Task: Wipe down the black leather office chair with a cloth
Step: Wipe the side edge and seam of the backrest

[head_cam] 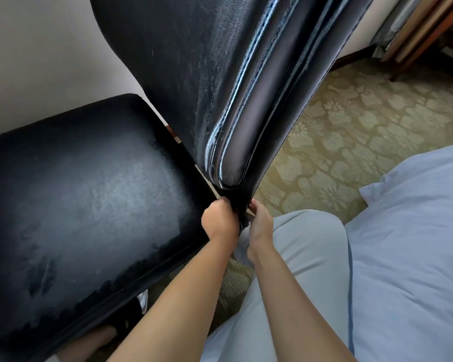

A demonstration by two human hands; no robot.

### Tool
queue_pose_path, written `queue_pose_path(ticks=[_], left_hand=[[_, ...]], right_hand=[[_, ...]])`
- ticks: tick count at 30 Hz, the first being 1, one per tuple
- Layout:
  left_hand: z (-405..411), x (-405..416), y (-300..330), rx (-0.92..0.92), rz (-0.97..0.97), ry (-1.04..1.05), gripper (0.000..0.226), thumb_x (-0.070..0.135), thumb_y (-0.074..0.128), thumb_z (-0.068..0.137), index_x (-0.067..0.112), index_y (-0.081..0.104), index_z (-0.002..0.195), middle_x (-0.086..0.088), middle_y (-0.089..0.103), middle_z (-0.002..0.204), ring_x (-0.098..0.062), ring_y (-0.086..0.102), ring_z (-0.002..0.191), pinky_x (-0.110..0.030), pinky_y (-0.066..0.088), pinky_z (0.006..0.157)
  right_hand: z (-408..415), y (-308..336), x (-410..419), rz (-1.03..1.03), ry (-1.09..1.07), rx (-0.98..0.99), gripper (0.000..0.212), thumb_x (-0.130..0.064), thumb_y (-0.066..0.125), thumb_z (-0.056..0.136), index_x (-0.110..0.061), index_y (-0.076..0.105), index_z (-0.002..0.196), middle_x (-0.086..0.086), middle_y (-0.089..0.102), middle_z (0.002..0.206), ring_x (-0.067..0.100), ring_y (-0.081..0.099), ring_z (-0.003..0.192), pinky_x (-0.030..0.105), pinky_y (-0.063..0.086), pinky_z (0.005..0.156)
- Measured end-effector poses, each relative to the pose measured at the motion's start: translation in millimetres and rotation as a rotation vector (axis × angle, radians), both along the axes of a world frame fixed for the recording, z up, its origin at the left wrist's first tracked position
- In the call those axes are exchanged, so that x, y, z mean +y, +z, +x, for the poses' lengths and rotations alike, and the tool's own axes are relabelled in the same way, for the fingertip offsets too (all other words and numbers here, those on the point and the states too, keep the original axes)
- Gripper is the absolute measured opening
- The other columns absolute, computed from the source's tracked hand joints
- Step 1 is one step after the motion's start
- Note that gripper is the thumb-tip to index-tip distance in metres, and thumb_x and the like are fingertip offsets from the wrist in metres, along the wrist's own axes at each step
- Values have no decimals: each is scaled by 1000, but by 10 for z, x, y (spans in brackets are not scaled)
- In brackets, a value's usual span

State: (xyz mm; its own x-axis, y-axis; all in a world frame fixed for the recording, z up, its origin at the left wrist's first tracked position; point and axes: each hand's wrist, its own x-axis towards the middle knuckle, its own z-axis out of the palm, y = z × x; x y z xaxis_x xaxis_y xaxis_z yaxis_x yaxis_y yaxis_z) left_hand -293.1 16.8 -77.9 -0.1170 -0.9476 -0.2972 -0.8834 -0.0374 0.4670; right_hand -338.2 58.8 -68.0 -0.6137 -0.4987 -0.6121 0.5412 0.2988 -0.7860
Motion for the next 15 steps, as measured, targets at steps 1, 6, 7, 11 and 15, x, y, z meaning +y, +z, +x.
queue_pose_path(ticks=[1, 6, 7, 11, 15], left_hand=[[2, -14, 1, 2, 7, 0, 17, 13, 51, 91, 6, 62, 100, -12, 67, 102, -32, 63, 96, -31, 41, 65], [89, -49, 19, 192, 124, 198, 17, 18, 59, 85, 11, 68, 96, -9, 68, 99, -30, 63, 95, -29, 42, 65], [128, -38, 29, 239, 143, 240, 17, 19, 60, 84, 13, 68, 97, -7, 68, 99, -28, 62, 94, -28, 42, 65], [356, -11, 82, 432, 217, 465, 5, 18, 68, 80, 17, 65, 84, -2, 66, 89, -18, 57, 79, -25, 41, 65], [505, 11, 122, 603, 291, 526, 13, 16, 76, 75, 12, 71, 86, -2, 67, 84, -18, 61, 80, -23, 43, 66]], right_hand=[[-17, 14, -1, -10, -5, -8, 29, -20, 42, 94, -10, 68, 105, -1, 67, 95, 10, 60, 79, 16, 46, 57], [79, 15, 11, 15, -51, -31, 26, -22, 43, 94, -17, 67, 86, -2, 65, 85, 11, 60, 75, 21, 47, 62], [112, 3, 12, 43, -70, -52, 27, -19, 43, 93, -16, 62, 74, 0, 60, 76, 13, 56, 68, 23, 44, 60], [167, -72, 49, 266, -81, -148, 24, -10, 43, 95, -7, 59, 77, 7, 56, 72, 20, 56, 67, 29, 42, 53], [280, -33, 101, 267, 19, -209, 23, -16, 53, 92, 0, 61, 106, 16, 66, 97, 33, 63, 89, 43, 54, 83]])
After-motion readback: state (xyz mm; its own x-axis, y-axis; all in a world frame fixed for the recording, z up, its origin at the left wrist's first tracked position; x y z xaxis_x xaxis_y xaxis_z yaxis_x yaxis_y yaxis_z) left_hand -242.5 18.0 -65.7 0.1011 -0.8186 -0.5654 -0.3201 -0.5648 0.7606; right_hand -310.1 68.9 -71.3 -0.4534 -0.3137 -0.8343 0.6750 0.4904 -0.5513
